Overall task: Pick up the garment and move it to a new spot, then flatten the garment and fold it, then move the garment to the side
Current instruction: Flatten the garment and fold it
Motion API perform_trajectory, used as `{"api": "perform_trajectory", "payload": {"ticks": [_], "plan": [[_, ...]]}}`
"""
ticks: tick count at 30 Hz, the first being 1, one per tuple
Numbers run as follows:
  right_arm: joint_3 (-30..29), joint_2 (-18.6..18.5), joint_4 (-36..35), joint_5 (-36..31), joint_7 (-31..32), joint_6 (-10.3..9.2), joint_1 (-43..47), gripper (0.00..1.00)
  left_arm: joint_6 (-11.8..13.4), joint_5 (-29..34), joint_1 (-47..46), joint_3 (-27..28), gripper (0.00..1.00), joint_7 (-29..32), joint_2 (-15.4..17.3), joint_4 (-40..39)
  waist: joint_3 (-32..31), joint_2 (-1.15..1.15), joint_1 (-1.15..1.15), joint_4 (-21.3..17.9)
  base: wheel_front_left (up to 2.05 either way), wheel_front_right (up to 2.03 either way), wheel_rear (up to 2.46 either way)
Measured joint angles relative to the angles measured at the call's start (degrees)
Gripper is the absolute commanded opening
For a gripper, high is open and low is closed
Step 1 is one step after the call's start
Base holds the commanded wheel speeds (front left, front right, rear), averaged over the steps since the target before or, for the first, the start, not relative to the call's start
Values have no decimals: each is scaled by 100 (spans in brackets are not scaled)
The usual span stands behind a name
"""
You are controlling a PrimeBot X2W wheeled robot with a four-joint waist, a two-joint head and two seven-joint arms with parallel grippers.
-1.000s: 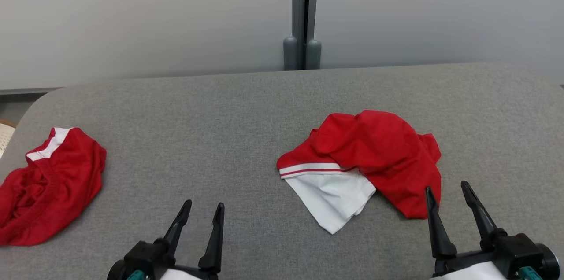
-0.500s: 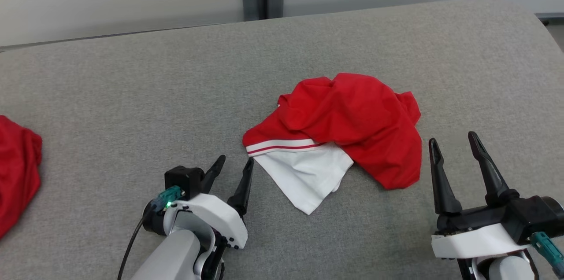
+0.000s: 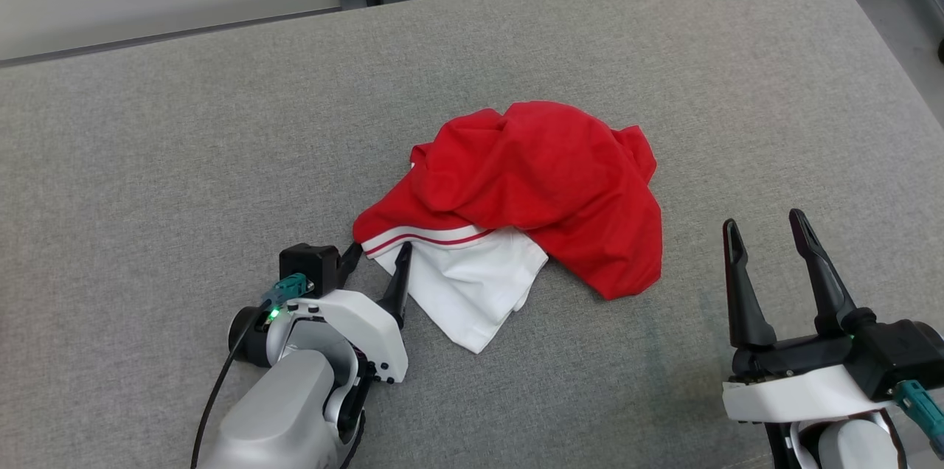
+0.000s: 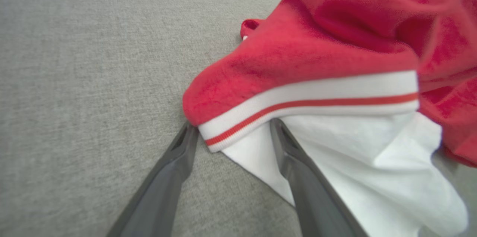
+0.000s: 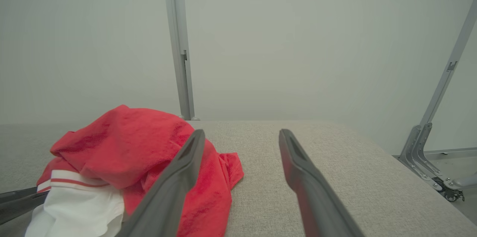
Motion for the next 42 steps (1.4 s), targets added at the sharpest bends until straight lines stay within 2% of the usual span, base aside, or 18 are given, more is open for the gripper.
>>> {"api": "perform_trajectory", "payload": {"ticks": [1, 5, 7, 9, 11, 13, 17, 20, 22, 26, 29, 31, 37, 42], "plan": [[0, 2, 1, 9, 0, 0, -17, 100, 7, -20, -30, -31, 0, -1, -1, 51, 4, 0, 0, -10, 0, 0, 0], [-9, 11, 0, 13, 0, 0, -60, 100, -21, -40, -85, -53, 0, 4, 14, 26, -1, 0, 0, -5, 0, 0, 0], [-18, 20, 4, 13, 0, 0, -60, 100, -210, -105, -65, -3, 0, 15, 13, -188, -31, 0, 0, 5, 0, 0, 0], [-19, 22, 13, 13, 0, 0, -57, 100, -528, -534, -10, 126, 0, 15, 0, -575, -88, 0, 0, 0, 0, 0, 0], [-15, 25, 23, 38, 0, 0, -50, 100, -679, -991, 63, 97, 0, 15, 8, -906, -155, 0, 0, -28, 0, 0, 0], [32, 27, 52, 130, 0, 0, -40, 100, -750, -1463, 76, 7, 0, 156, 15, -1292, -234, 0, 0, -83, 0, 0, 0], [107, 32, 81, 322, 0, 0, 57, 100, -780, -2463, -34, -205, 0, 848, 1, -2170, -413, 0, 0, -262, 0, 0, 0], [154, 29, 111, 432, 0, -1, 76, 100, -767, -2971, -400, -124, 0, 1247, 1, -2630, -532, 0, 0, -464, 0, 0, 0], [163, 35, 77, 530, 0, 0, 80, 100, -606, -3274, -710, -53, 0, 1440, 11, -2862, -609, 0, 0, -608, 0, 0, 0], [178, 34, -1, 593, 1, -1, 101, 100, -105, -3871, -1584, -88, 0, 1570, 9, -3308, -750, 0, 0, -885, 0, 0, 0], [141, 34, -75, 646, 0, -1, 94, 100, 324, -4413, -2437, -167, 0, 1422, 3, -3467, -819, 0, 0, -1058, 0, 0, 0], [76, 33, -127, 684, 0, -1, 88, 100, 510, -4729, -3025, -211, 0, 1271, 5, -3506, -849, 0, 0, -1151, 0, 0, 0], [-188, 32, -244, 721, 0, -1, 182, 100, 559, -5403, -4377, -242, 0, 625, -12, -3383, -945, 0, 0, -1138, 0, 0, 0], [-528, 35, -275, 616, 0, -1, 338, 100, 713, -5681, -4110, -318, 0, 497, 41, -3130, -1028, 0, 0, -865, 0, 0, 0]]}}
